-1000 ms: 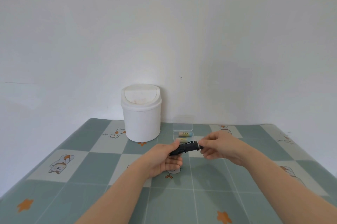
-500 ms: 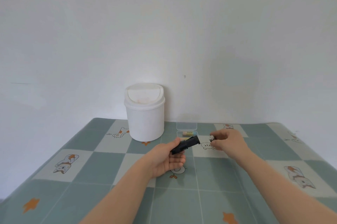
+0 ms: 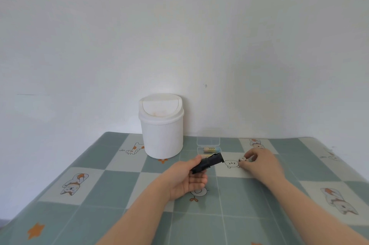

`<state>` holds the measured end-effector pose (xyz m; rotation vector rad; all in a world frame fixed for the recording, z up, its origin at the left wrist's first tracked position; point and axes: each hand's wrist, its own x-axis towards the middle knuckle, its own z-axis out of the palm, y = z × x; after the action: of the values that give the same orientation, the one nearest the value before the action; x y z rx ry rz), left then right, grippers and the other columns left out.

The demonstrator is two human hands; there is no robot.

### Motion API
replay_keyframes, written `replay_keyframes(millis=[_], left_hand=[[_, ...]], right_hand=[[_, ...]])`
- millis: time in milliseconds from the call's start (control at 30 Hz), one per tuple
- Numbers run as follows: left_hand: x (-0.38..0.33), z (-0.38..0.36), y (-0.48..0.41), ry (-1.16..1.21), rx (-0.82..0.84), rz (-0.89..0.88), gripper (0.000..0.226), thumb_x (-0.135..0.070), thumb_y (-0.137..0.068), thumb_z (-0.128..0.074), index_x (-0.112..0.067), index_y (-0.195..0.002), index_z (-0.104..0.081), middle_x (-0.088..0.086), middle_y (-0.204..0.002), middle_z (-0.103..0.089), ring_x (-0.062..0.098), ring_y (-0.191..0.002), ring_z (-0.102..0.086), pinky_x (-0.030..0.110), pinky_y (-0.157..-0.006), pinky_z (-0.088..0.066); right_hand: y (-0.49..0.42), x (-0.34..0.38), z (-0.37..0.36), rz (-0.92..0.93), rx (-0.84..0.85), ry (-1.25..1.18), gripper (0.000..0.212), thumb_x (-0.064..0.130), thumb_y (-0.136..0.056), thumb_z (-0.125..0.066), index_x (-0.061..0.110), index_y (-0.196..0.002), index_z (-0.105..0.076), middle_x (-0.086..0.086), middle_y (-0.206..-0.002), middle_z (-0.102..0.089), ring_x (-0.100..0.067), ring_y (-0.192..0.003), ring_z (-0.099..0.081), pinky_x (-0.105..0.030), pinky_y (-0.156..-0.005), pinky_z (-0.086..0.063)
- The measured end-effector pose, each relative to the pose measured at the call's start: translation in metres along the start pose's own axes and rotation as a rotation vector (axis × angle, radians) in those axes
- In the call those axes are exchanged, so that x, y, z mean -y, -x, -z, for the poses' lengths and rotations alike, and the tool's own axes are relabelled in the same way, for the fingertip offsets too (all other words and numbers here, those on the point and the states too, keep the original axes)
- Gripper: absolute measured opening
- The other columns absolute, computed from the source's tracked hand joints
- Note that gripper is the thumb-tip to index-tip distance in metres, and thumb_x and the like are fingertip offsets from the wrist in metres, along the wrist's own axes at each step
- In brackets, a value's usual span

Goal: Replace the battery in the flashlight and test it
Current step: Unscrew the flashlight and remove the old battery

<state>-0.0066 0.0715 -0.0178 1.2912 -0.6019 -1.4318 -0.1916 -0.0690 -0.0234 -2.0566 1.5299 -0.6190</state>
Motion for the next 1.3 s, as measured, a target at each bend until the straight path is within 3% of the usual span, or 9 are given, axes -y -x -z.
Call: replay_keyframes(millis=[133,167,267,400,467,767,900,1133,1300], left_hand=[[0.001,-0.002,0.001,-0.001,-0.022,-0.014,0.035,-0.036,-0.093,-0.052,-0.002,-0.09,-0.06,0.009,-0.063,-0.063,0.015,-0.05,-0.063,0.022,-0.049,-0.055],[0.001,-0.003,0.0,0.0,-0.039,-0.022,0.034,-0.035,-0.094,-0.052,-0.002,-0.09,-0.06,0.009,-0.063,-0.063,0.015,-0.049,-0.063,0.022,-0.049,-0.055],[0.001,-0.008,0.0,-0.024,-0.108,-0.042,0.032,-0.033,-0.093,-0.054,-0.001,-0.09,-0.06,0.009,-0.061,-0.064,0.015,-0.049,-0.064,0.022,-0.049,-0.056],[0.002,-0.019,-0.001,-0.124,-0.178,-0.068,0.035,-0.032,-0.092,-0.057,0.002,-0.1,-0.058,0.013,-0.07,-0.064,0.015,-0.049,-0.065,0.023,-0.05,-0.056],[0.003,-0.022,0.0,-0.219,-0.205,-0.109,0.037,-0.03,-0.091,-0.058,0.004,-0.107,-0.057,0.014,-0.075,-0.065,0.015,-0.053,-0.066,0.023,-0.052,-0.057],[-0.011,-0.025,0.004,-0.569,-0.304,-0.414,0.02,-0.013,-0.083,-0.066,-0.005,-0.1,-0.059,0.012,-0.082,-0.068,0.02,-0.068,-0.068,0.029,-0.072,-0.06],[-0.013,-0.022,0.006,-0.649,-0.292,-0.411,0.024,-0.011,-0.078,-0.071,-0.011,-0.1,-0.061,0.016,-0.091,-0.071,0.02,-0.071,-0.067,0.031,-0.078,-0.058],[0.001,-0.012,0.007,-0.703,-0.286,-0.375,0.031,-0.005,-0.064,-0.078,-0.021,-0.086,-0.062,0.005,-0.095,-0.073,0.017,-0.078,-0.066,0.025,-0.069,-0.05],[-0.001,-0.014,0.006,-0.732,-0.323,-0.53,0.033,-0.001,-0.064,-0.074,-0.028,-0.079,-0.062,-0.002,-0.091,-0.073,0.018,-0.089,-0.068,0.031,-0.084,-0.055]], right_hand=[[0.008,0.011,0.0,0.066,-0.091,-0.156,0.009,0.024,-0.077,-0.068,0.022,-0.085,-0.064,-0.001,-0.088,-0.064,-0.019,-0.08,-0.058,-0.028,-0.064,-0.04],[0.011,0.016,0.0,0.061,-0.057,-0.244,0.003,0.022,-0.079,-0.065,0.019,-0.081,-0.065,-0.003,-0.082,-0.067,-0.02,-0.075,-0.059,-0.027,-0.061,-0.043],[0.027,0.029,-0.001,-0.089,0.212,-0.592,0.012,0.014,-0.088,-0.059,0.007,-0.086,-0.068,-0.011,-0.078,-0.067,-0.019,-0.06,-0.058,-0.022,-0.049,-0.05],[0.037,0.033,-0.002,-0.214,0.35,-0.823,0.016,0.008,-0.09,-0.057,-0.003,-0.099,-0.064,-0.017,-0.086,-0.066,-0.022,-0.068,-0.065,-0.019,-0.05,-0.056],[0.037,0.032,-0.004,-0.234,0.352,-0.867,0.019,0.006,-0.091,-0.057,-0.006,-0.103,-0.063,-0.02,-0.087,-0.066,-0.024,-0.07,-0.067,-0.02,-0.051,-0.057],[0.036,0.028,-0.01,-0.32,0.389,-1.076,0.02,-0.004,-0.089,-0.055,-0.014,-0.106,-0.059,-0.025,-0.091,-0.066,-0.029,-0.077,-0.067,-0.024,-0.052,-0.06],[0.038,0.028,-0.009,-0.318,0.38,-1.093,0.018,-0.005,-0.088,-0.057,-0.012,-0.104,-0.06,-0.023,-0.088,-0.066,-0.028,-0.077,-0.065,-0.023,-0.05,-0.059],[0.039,0.026,-0.005,-0.307,0.404,-1.032,0.018,0.001,-0.082,-0.067,-0.003,-0.1,-0.064,-0.016,-0.083,-0.066,-0.022,-0.074,-0.063,-0.021,-0.055,-0.059],[0.039,0.028,-0.007,-0.338,0.393,-1.108,0.01,0.001,-0.085,-0.063,-0.006,-0.093,-0.062,-0.019,-0.084,-0.064,-0.026,-0.076,-0.063,-0.024,-0.055,-0.06]])
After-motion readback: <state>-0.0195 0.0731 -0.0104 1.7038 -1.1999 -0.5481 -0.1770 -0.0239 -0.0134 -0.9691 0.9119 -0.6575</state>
